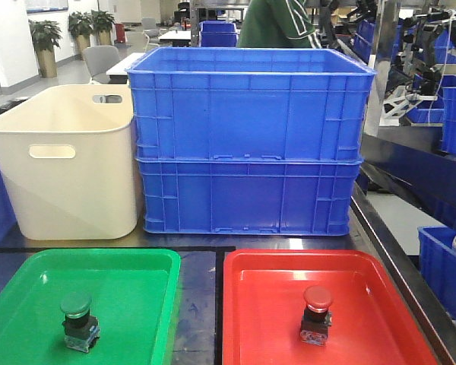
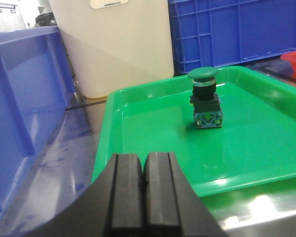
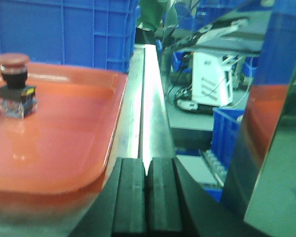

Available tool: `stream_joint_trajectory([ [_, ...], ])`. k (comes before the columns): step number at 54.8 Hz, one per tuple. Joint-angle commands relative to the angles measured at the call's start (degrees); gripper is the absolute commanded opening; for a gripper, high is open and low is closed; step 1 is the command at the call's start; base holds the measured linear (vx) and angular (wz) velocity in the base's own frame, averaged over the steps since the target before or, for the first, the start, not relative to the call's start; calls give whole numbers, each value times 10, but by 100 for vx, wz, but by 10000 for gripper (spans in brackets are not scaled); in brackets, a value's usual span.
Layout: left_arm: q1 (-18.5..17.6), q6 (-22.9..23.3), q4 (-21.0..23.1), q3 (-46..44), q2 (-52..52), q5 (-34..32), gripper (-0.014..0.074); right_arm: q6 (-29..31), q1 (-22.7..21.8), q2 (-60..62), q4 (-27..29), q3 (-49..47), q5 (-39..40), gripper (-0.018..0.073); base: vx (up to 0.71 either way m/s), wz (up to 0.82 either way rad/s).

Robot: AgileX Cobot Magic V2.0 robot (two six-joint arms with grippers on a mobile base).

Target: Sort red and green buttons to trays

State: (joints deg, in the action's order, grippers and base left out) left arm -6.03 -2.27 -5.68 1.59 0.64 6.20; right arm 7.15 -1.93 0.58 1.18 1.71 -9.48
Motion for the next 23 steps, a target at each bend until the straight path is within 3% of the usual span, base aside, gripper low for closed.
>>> stream_joint_trajectory([
  [1, -2, 5, 0, -15, 8, -48, -6, -2, -3, 3, -4, 4, 31, -8, 0, 0],
  [23, -2, 5, 0, -15, 7, -48, -6, -2, -3, 4, -4, 4, 29, -8, 0, 0],
])
